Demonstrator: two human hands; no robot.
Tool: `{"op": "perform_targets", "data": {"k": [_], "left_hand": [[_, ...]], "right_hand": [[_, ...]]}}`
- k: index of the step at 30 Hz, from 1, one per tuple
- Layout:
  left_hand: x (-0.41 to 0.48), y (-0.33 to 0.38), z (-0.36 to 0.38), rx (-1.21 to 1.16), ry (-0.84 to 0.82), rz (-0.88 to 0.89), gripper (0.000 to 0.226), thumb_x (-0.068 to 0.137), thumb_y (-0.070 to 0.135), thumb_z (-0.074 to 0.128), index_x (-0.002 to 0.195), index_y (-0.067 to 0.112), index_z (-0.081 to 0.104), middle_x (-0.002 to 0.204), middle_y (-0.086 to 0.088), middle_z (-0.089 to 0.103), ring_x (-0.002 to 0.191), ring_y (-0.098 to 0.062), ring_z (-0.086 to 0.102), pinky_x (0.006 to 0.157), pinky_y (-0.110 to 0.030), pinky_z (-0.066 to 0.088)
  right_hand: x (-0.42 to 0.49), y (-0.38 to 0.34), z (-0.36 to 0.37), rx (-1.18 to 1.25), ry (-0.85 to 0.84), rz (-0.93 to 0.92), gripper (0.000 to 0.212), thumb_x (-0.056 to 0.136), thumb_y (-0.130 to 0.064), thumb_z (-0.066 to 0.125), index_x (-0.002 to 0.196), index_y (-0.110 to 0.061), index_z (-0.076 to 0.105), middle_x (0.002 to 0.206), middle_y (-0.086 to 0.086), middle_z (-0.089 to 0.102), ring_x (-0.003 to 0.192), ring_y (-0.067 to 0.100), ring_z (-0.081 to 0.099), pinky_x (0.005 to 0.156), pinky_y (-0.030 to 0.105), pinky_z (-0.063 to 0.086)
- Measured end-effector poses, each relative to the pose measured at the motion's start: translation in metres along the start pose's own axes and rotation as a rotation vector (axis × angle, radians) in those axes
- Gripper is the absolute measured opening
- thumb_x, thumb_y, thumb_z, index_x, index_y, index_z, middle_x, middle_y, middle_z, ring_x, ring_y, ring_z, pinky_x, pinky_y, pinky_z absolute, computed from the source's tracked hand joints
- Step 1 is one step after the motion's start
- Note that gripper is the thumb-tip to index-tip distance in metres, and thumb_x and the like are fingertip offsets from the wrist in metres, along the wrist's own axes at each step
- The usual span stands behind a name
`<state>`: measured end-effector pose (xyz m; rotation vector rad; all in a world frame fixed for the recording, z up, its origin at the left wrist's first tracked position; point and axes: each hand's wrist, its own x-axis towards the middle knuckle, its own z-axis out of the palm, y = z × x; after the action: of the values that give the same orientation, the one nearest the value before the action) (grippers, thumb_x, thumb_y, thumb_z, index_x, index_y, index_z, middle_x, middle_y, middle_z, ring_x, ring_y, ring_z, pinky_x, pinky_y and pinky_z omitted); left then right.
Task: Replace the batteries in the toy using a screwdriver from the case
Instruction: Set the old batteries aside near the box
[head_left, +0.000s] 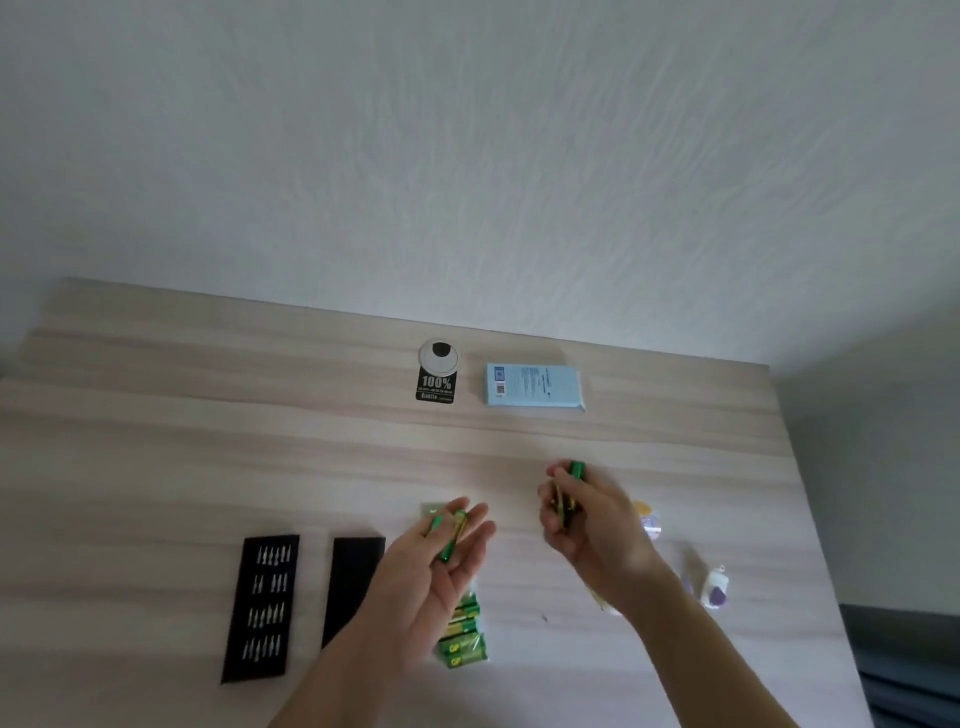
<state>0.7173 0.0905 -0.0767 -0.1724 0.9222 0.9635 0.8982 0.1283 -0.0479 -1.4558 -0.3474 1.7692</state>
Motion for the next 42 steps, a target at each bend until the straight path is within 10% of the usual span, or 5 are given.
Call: {"op": "perform_targets", "data": {"k": [6, 22, 32, 42], "left_hand": [[0.013, 0.005, 0.000, 0.019, 0.009, 0.025, 0.028, 0.102, 0.011, 0.040, 0.122, 0.001, 0.059, 0.074, -0.008, 0.056, 0.051, -0.014, 0.051, 0.042, -0.022, 0.045], [0.043, 0.014, -0.010, 0.072, 0.219, 0.114, 0.017, 0.099, 0.017, 0.047, 0.102, 0.003, 0.057, 0.068, -0.010, 0.059, 0.043, -0.016, 0.046, 0.031, -0.020, 0.033], [0.039, 0.012, 0.005, 0.181, 0.218, 0.018, 0.019, 0.099, -0.002, 0.042, 0.098, 0.008, 0.058, 0.065, -0.005, 0.053, 0.039, -0.010, 0.035, 0.036, -0.017, 0.022], [0.006, -0.006, 0.050, 0.512, 0.081, 0.150, 0.028, 0.107, 0.027, 0.038, 0.112, 0.006, 0.055, 0.060, 0.004, 0.037, 0.044, -0.007, 0.022, 0.037, -0.018, 0.020]], "right_hand": [[0.078, -0.056, -0.037, -0.206, 0.140, -0.066, 0.024, 0.106, -0.027, 0.045, 0.086, -0.014, 0.048, 0.062, 0.003, 0.046, 0.039, 0.009, 0.032, 0.034, 0.017, 0.022], [0.215, -0.046, -0.081, -0.632, 0.304, -0.100, 0.023, 0.093, -0.020, 0.068, 0.096, 0.002, 0.061, 0.077, 0.017, 0.058, 0.048, 0.016, 0.040, 0.042, 0.027, 0.034], [0.120, -0.087, -0.062, -0.531, 0.118, -0.208, 0.019, 0.092, -0.015, 0.068, 0.094, 0.002, 0.060, 0.057, 0.002, 0.043, 0.045, 0.011, 0.033, 0.039, 0.022, 0.030], [-0.030, -0.107, -0.060, -0.717, 0.010, -0.308, 0.023, 0.094, -0.015, 0.066, 0.093, 0.008, 0.063, 0.053, 0.002, 0.053, 0.044, 0.012, 0.034, 0.042, 0.023, 0.030]]}}
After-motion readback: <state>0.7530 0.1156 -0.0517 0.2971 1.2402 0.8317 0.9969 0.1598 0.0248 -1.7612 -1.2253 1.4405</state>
